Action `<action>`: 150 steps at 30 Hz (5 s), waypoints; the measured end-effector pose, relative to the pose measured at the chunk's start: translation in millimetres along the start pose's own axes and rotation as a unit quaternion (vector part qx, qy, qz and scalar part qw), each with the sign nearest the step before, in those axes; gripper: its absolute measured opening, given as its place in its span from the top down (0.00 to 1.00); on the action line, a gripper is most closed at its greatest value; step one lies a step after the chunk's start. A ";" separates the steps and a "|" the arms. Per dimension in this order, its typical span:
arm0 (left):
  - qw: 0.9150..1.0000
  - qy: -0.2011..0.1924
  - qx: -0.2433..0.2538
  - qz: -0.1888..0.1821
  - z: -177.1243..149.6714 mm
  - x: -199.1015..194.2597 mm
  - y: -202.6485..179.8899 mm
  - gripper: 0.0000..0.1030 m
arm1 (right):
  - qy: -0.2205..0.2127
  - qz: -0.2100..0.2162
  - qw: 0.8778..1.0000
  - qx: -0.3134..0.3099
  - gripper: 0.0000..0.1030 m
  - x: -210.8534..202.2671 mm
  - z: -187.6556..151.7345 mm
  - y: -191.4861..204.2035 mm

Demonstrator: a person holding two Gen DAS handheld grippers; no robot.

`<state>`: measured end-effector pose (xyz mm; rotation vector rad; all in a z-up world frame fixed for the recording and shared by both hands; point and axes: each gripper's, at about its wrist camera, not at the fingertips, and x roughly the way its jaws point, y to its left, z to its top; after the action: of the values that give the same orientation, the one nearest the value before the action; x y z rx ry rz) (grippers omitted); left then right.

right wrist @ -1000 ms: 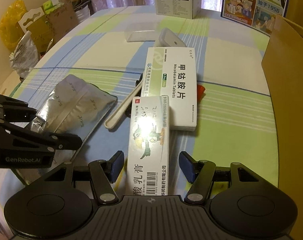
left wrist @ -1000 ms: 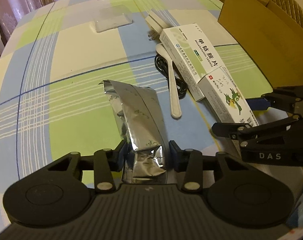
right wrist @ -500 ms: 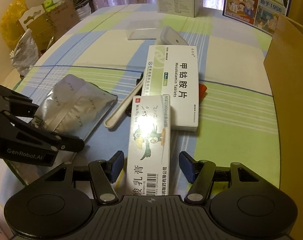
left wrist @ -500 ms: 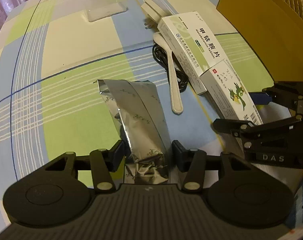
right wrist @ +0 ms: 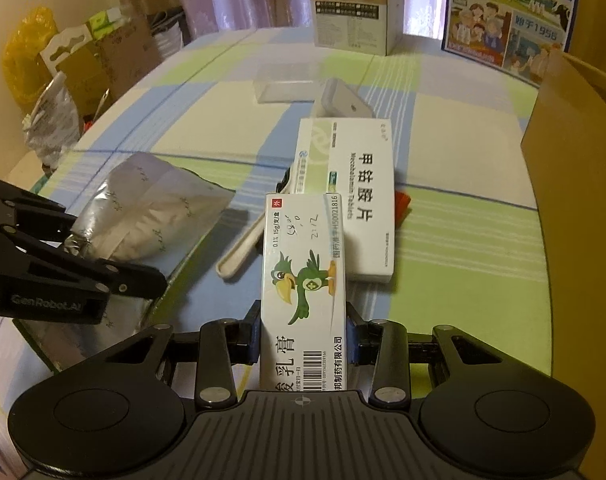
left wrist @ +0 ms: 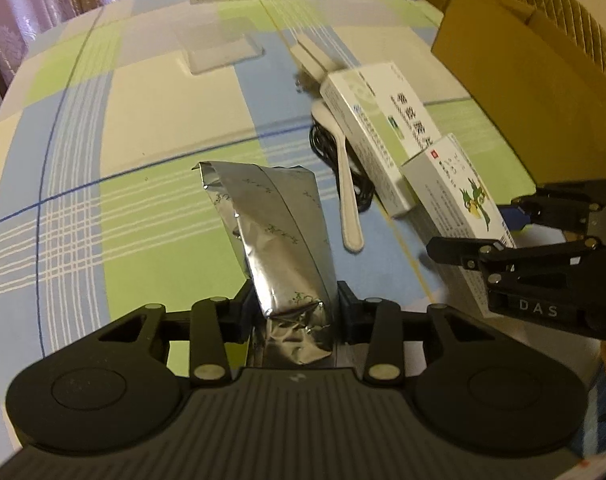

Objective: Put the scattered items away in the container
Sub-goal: 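Carry the foil pouch and parrot box over the cardboard box with both tools, then open both tools to drop the pouch and parrot box into the cardboard box, then move the right tool to the white Mecobalamin box and close on it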

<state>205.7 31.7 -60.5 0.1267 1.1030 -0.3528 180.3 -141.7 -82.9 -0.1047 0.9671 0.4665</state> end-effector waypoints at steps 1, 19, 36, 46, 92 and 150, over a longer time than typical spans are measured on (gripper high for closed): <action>1.000 -0.002 -0.001 0.001 0.1 -0.9 0.2 0.66 | -0.001 0.000 1.000 0.001 0.65 -0.3 0.2 0.2; 0.999 -0.033 0.015 0.005 -4.3 -30.4 -37.8 0.66 | -0.056 -0.010 0.998 0.039 0.65 -46.5 -5.3 -12.8; 0.996 -0.065 0.064 0.001 3.9 -101.3 -113.1 0.66 | -0.124 -0.039 0.991 0.037 0.65 -146.1 -9.8 -17.9; 0.988 -0.100 0.105 -0.050 52.8 -122.3 -211.1 0.66 | -0.161 -0.100 0.979 0.072 0.65 -229.5 -5.5 -108.3; 0.987 -0.139 0.033 -0.074 122.8 -33.5 -260.6 0.50 | -0.130 -0.103 0.969 0.181 0.33 -198.0 0.4 -257.5; 0.986 -0.118 -0.067 0.098 -2.9 -27.2 -8.7 0.05 | -0.076 -0.047 0.996 0.028 0.10 -31.4 22.0 -15.8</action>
<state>189.4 30.2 -36.9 0.0718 0.8689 -0.1129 189.0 -160.0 -46.7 -0.0625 0.8208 0.3543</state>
